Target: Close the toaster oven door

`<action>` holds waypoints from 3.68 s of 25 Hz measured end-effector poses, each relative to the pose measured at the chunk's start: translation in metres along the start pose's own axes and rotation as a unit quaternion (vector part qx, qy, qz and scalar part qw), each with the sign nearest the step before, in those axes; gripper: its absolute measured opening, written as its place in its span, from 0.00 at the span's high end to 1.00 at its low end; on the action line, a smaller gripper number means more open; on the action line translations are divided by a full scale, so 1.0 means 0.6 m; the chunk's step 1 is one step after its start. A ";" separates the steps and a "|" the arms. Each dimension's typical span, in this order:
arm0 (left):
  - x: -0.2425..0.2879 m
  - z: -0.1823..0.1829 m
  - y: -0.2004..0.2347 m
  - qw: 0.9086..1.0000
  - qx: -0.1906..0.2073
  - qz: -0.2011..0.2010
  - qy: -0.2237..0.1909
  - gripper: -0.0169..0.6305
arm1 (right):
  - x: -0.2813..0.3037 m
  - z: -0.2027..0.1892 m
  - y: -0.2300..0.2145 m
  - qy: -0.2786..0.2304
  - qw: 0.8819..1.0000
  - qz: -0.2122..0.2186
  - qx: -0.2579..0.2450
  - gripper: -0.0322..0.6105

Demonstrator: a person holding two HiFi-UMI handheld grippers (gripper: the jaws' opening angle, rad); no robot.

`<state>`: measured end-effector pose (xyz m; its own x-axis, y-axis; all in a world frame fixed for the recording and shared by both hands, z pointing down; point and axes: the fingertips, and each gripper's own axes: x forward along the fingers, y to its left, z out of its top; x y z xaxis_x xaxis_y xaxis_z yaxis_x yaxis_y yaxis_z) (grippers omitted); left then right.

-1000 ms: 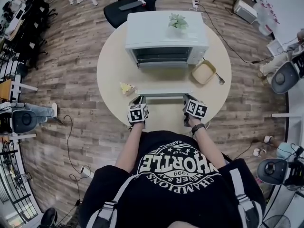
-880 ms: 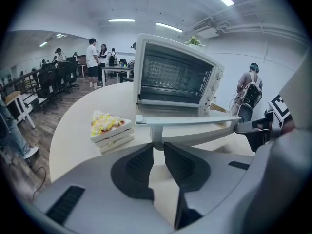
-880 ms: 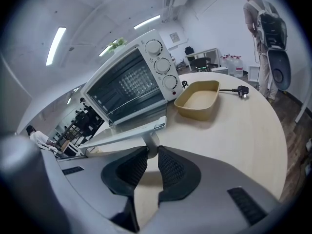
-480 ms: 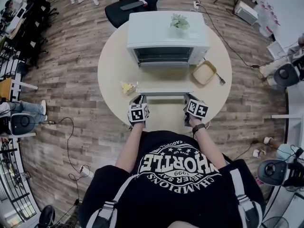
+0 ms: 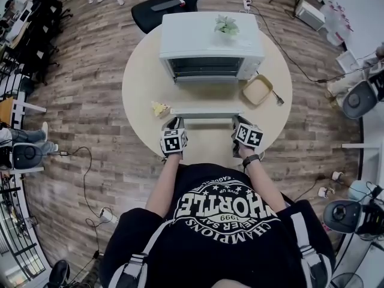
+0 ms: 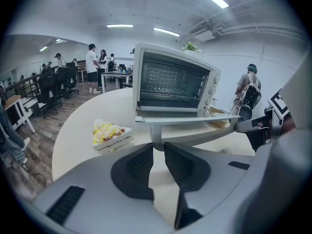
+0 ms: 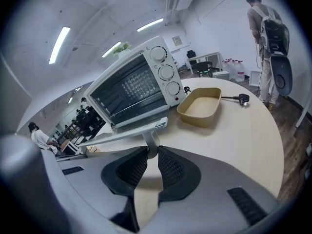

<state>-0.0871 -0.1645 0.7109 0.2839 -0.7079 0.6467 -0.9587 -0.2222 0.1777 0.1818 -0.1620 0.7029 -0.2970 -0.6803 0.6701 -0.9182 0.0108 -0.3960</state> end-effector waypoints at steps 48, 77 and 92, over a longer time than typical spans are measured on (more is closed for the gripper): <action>-0.019 0.048 0.002 1.000 -0.004 0.004 -0.026 0.83 | -0.015 0.050 0.031 -0.037 0.999 0.017 -0.017 0.81; -0.028 0.084 0.002 0.998 -0.027 -0.007 -0.061 0.84 | -0.025 0.084 0.046 -0.064 0.997 0.019 -0.029 0.80; -0.036 0.116 0.001 0.996 -0.039 -0.009 -0.078 0.84 | -0.033 0.111 0.057 -0.072 0.997 0.021 -0.032 0.80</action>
<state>-0.0928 -0.1961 0.6456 0.2951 -0.8012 0.5206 -0.9501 -0.1883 0.2488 0.1740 -0.1971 0.6343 -0.2987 -0.7766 0.5546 -0.9221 0.0850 -0.3776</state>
